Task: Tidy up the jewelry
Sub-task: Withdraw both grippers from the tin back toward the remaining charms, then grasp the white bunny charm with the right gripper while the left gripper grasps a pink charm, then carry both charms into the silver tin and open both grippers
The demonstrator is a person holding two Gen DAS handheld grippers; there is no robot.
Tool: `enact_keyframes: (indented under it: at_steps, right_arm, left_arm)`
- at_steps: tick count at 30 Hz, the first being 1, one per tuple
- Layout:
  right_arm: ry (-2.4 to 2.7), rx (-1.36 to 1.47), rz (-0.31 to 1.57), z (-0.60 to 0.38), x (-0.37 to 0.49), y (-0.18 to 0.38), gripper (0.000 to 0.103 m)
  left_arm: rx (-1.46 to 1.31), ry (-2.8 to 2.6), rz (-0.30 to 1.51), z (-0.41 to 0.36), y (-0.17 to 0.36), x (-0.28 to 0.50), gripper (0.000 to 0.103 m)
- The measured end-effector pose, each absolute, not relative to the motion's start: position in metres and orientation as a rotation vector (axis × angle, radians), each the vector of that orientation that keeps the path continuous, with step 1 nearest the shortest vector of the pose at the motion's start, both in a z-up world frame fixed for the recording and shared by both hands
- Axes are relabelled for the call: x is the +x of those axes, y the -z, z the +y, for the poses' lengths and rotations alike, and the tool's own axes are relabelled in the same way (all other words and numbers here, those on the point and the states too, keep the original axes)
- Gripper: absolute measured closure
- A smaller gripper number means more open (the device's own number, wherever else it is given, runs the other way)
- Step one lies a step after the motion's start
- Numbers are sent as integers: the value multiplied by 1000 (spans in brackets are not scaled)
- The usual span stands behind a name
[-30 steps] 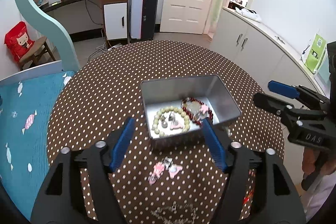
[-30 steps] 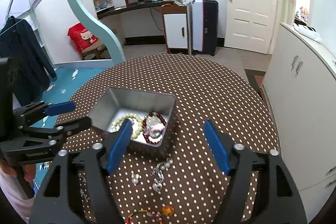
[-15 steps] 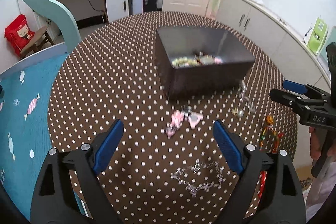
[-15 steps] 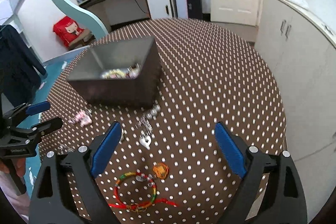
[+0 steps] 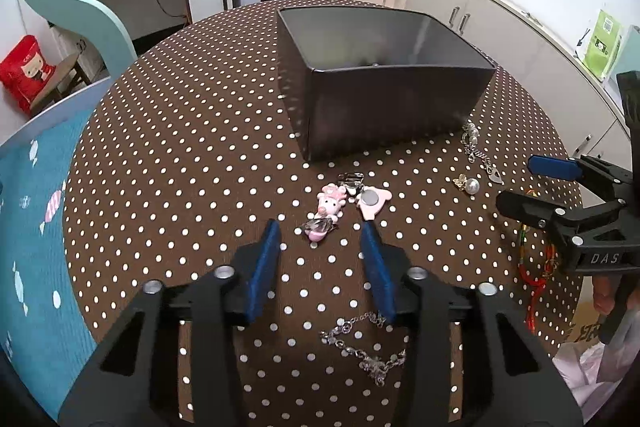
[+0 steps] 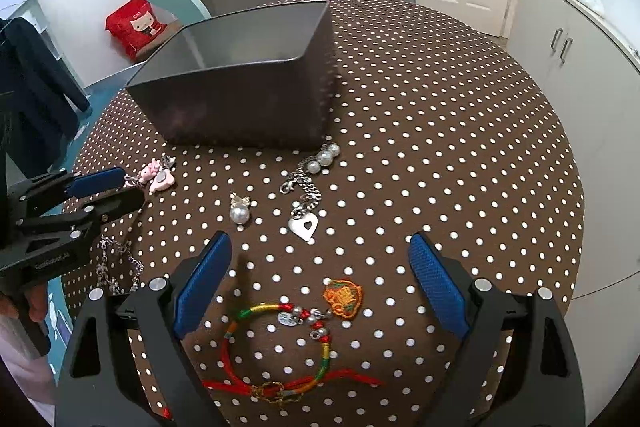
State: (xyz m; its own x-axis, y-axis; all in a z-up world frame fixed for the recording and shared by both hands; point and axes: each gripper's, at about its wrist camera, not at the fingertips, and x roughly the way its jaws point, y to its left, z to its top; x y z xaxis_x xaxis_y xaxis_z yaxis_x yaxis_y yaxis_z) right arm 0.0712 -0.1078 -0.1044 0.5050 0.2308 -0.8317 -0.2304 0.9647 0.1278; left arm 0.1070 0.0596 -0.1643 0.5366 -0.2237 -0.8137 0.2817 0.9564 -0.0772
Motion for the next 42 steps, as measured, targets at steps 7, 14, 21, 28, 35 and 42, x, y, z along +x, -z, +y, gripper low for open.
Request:
enact_keyframes:
  at_steps: [7, 14, 21, 28, 35, 42]
  right_arm:
    - [-287, -25, 982, -93, 74, 99, 16]
    - [-383, -101, 931, -58, 79, 87, 17]
    - [-494, -235, 937, -10, 87, 97, 38]
    - [-520, -281, 953, 16, 99, 115, 67]
    - [-533, -290, 953, 20, 96, 114, 80]
    - [-497, -280, 936, 9, 91, 103, 80]
  left_arm:
    - [60, 294, 952, 67, 165, 109, 91]
    - [8, 270, 948, 79, 163, 111, 91]
    - [-56, 278, 912, 94, 148, 98, 91]
    - [-56, 289, 907, 95, 145, 92, 91]
    - [-67, 293, 904, 95, 144, 97, 91]
    - [-62, 287, 908, 92, 140, 99, 91]
